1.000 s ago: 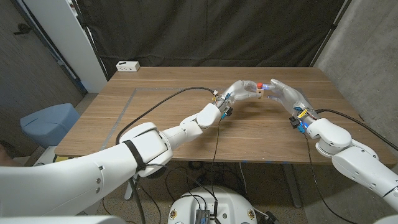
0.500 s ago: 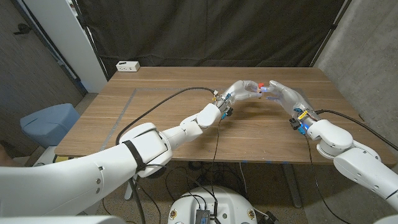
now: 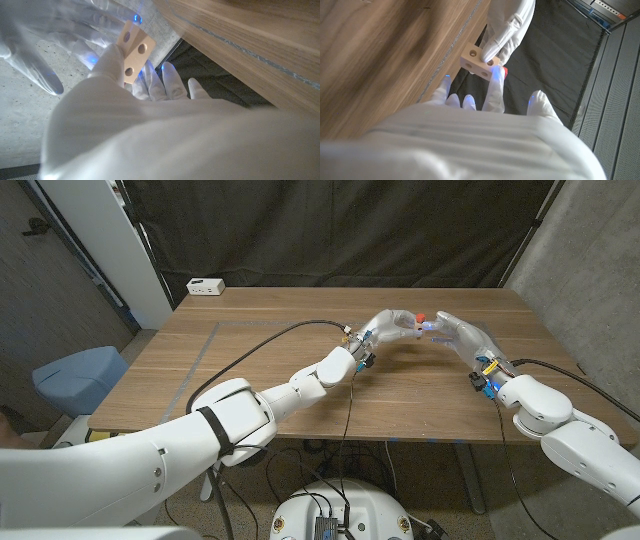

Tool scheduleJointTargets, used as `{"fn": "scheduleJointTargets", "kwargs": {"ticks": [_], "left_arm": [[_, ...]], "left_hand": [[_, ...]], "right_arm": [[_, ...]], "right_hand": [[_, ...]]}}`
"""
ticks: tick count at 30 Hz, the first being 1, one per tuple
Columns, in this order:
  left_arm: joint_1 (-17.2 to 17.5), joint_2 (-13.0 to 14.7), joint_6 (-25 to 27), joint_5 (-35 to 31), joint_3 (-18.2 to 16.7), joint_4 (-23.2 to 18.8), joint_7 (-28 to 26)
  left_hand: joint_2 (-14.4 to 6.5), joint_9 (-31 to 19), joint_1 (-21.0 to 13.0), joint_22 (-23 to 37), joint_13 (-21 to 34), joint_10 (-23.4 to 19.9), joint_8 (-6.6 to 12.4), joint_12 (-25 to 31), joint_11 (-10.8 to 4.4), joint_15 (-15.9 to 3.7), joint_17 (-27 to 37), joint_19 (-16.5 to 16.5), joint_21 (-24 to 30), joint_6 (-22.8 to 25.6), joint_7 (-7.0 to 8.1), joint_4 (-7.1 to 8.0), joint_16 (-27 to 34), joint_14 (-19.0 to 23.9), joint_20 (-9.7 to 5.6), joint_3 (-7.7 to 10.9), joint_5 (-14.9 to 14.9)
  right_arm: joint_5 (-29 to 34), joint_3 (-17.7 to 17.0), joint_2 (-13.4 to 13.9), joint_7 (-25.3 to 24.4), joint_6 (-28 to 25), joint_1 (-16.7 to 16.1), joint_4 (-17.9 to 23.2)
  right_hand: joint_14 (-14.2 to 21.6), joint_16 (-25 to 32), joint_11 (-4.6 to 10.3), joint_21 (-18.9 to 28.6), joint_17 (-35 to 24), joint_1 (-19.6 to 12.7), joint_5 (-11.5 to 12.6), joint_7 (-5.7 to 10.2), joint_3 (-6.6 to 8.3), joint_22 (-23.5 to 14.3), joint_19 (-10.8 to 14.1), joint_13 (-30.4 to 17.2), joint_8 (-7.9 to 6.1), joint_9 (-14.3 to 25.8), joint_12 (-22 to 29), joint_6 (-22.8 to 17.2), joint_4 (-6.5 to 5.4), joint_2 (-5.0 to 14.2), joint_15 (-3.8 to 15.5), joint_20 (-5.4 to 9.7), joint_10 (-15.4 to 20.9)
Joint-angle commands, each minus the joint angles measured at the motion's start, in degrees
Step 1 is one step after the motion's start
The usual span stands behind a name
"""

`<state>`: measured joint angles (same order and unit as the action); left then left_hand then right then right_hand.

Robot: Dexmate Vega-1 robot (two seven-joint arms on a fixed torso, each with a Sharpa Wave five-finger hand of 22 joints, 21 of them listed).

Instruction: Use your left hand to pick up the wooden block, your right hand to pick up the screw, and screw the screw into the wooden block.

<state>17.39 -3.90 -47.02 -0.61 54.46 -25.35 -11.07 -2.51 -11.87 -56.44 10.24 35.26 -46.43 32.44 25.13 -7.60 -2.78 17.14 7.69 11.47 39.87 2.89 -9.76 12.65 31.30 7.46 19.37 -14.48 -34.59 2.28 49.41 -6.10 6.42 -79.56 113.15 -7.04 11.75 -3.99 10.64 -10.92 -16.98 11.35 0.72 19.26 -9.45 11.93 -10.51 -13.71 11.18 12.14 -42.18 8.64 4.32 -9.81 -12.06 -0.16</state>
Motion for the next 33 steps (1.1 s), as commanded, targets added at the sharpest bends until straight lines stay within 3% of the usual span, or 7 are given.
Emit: {"fn": "scheduleJointTargets", "kwargs": {"ticks": [1,8,18,21,25,33], "left_arm": [[0.4,0.2,0.2,-0.5,-0.1,-0.8,-0.3],[0.6,0.4,0.2,-0.8,-0.2,-1.3,-0.5],[0.7,0.5,0.3,-1.0,-0.3,-1.6,-0.4],[0.8,0.6,0.3,-1.1,-0.3,-1.8,-0.4],[0.8,0.6,0.2,-1.1,-0.3,-1.9,-0.2],[0.4,0.3,0.1,-1.0,-0.3,-1.1,0.1]], "left_hand": [[-2.0,-0.1,1.0,0.1,0.9,-5.5,0.28,3.3,-4.76,-5.4,0.1,0.3,0.1,12.0,2.96,0.95,0.2,0.1,-0.32,1.39,-0.4],[-2.0,-0.1,0.9,0.1,0.9,-5.4,0.3,3.3,-4.79,-5.38,0.2,0.3,0.1,12.1,2.96,0.95,0.2,0.1,-0.31,1.38,-0.4],[-2.1,-0.1,0.9,0.1,1.0,-5.4,0.23,3.4,-4.75,-5.43,0.2,0.3,0.1,11.9,2.88,0.95,0.2,0.1,-0.26,1.43,-0.4],[-2.0,-0.1,0.9,0.1,1.0,-5.4,0.26,3.3,-4.77,-5.4,0.2,0.3,0.1,12.0,2.86,0.93,0.2,0.2,-0.31,1.42,-0.4],[-2.0,-0.1,1.0,0.1,0.9,-5.5,0.24,3.3,-4.74,-5.36,0.2,0.3,0.1,12.0,2.91,0.99,0.2,0.1,-0.32,1.43,-0.4],[-2.0,-0.1,1.0,0.1,1.0,-5.4,0.23,3.4,-4.79,-5.4,0.2,0.3,0.1,12.0,2.9,0.98,0.1,0.1,-0.33,1.45,-0.4]], "right_arm": [[1.9,-2.7,-1.1,-3.6,0.2,-2.8,1.6],[2.6,-3.4,-2.1,-4.3,0.0,-3.3,1.8],[3.4,-3.1,-2.3,-4.2,-1.5,-2.2,2.0],[3.0,-2.9,-1.8,-3.0,-1.9,-1.5,1.7],[3.5,-2.4,-1.8,-2.8,-2.0,-0.9,1.4],[3.5,-1.6,-1.6,-2.0,-2.1,0.5,0.6]], "right_hand": [[1.3,0.8,-0.53,0.6,-0.1,-0.4,-0.2,-0.07,0.61,-0.3,1.5,-0.1,0.14,0.0,0.5,-0.9,-0.02,0.43,-0.15,0.26,1.6],[2.0,0.9,-1.16,0.9,0.0,-0.5,-0.2,0.08,0.65,-0.3,2.5,-0.1,0.45,0.0,0.6,-0.7,0.02,0.4,-0.36,0.4,2.3],[2.0,0.4,-1.42,0.4,0.0,-0.6,-0.2,0.76,0.55,-0.2,2.6,-0.2,2.47,0.0,-0.5,3.2,0.09,-0.07,-0.78,-0.16,1.1],[2.1,0.3,-1.51,0.6,-0.1,-0.5,-0.3,1.03,0.41,-0.2,3.5,-0.2,2.94,0.1,-0.8,4.7,0.04,-0.34,-0.71,2.99,0.6],[2.1,0.2,-1.71,0.4,-0.1,-0.3,-0.4,1.37,0.22,-0.3,3.1,-0.3,3.27,0.1,-1.1,6.2,-0.06,-0.57,-0.73,4.91,-0.3],[0.5,-0.5,-1.87,0.0,-0.3,0.1,-0.4,1.95,-0.01,-0.3,2.0,-0.3,3.57,0.1,-1.8,8.8,-0.27,-0.64,-0.69,5.55,-3.0]]}}
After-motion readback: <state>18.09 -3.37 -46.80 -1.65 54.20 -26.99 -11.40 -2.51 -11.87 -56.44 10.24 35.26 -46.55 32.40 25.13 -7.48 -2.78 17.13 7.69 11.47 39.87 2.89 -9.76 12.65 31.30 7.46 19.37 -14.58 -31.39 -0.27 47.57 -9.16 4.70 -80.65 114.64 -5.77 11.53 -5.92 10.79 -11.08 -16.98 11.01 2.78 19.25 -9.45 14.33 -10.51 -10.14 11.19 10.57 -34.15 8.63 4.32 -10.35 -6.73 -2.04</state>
